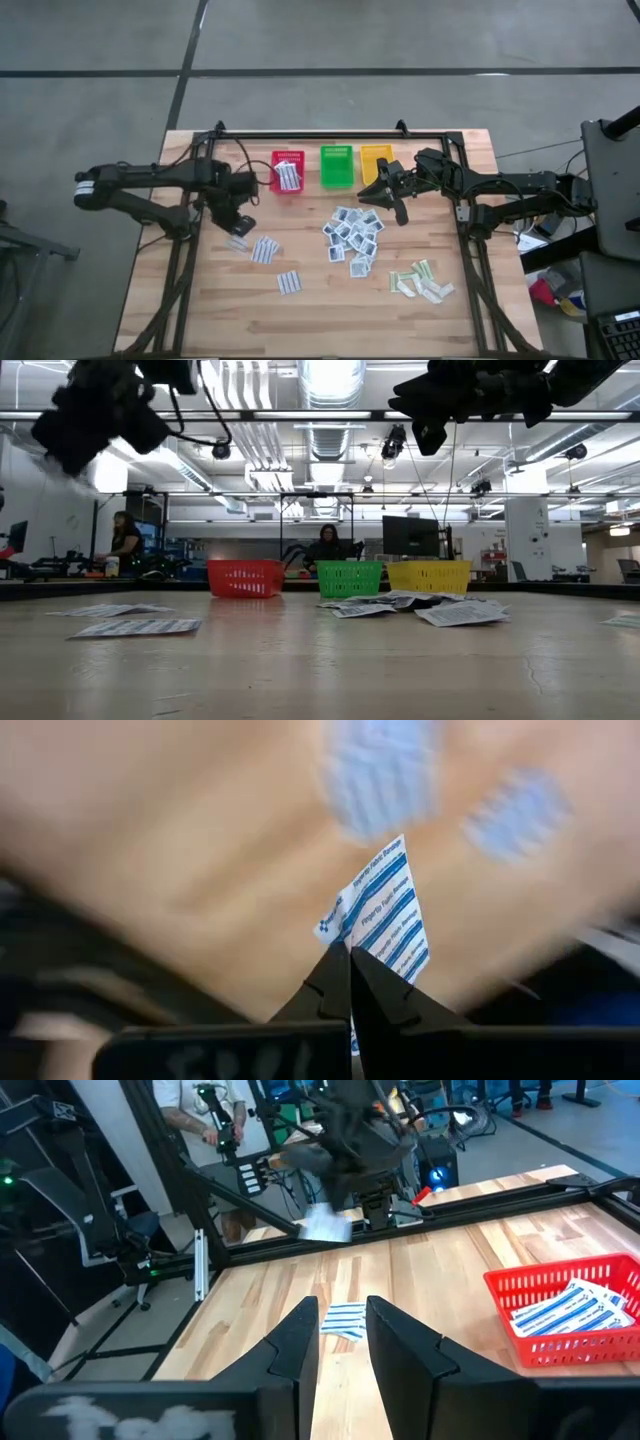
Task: Pick & Place First Aid Supplies
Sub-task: Put the blue bandage into the red basket
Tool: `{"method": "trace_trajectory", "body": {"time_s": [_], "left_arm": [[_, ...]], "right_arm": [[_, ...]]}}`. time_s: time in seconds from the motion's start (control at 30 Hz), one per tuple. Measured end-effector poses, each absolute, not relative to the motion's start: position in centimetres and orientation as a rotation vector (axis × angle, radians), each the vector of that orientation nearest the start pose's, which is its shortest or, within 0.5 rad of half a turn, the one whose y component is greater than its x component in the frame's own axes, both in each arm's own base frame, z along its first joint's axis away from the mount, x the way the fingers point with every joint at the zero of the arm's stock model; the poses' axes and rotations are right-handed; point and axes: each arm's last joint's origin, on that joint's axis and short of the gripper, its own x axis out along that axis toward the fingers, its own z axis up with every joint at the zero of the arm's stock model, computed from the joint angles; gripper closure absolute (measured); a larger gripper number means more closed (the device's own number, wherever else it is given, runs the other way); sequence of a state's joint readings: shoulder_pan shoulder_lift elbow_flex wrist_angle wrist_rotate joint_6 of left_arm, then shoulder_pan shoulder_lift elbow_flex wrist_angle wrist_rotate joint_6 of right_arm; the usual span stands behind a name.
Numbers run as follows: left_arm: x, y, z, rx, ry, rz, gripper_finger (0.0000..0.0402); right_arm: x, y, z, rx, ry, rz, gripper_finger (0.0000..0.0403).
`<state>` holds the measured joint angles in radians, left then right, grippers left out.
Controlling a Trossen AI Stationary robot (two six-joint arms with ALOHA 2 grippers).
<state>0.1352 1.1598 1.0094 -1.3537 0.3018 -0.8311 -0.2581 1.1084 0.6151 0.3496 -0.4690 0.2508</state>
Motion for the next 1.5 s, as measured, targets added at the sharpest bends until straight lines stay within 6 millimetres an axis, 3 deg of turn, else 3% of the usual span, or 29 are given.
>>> {"method": "trace_trajectory", "body": {"time_s": [0.13,0.4,0.57,0.73,0.87,1.13,1.5], "left_arm": [[17.4,2.3,26.4,-0.666,1.522,0.62,0.0401],[19.1,5.0,25.6,0.033,1.578,0.67,0.0401],[21.2,7.8,27.3,0.21,1.4,0.711,0.0401],[22.7,11.6,30.6,0.113,1.034,0.594,0.0401],[22.8,14.3,31.3,-0.005,0.944,0.559,0.0401],[25.7,16.5,27.2,-0.139,1.024,0.438,0.0401],[27.2,18.8,23.6,-0.345,1.086,0.426,0.0401]], "right_arm": [[23.4,-4.8,26.3,0.301,0.16,0.193,0.0325],[23.4,-4.8,26.3,0.304,0.161,0.193,0.0334],[23.4,-4.8,26.3,0.3,0.16,0.194,0.0327],[23.4,-4.9,26.3,0.297,0.16,0.193,0.0319],[23.4,-4.9,26.3,0.245,0.154,0.195,0.0316],[22.9,-5.6,26.7,0.209,0.13,0.167,0.0327],[22.6,-5.8,27.0,0.25,0.123,0.155,0.0321]]}}
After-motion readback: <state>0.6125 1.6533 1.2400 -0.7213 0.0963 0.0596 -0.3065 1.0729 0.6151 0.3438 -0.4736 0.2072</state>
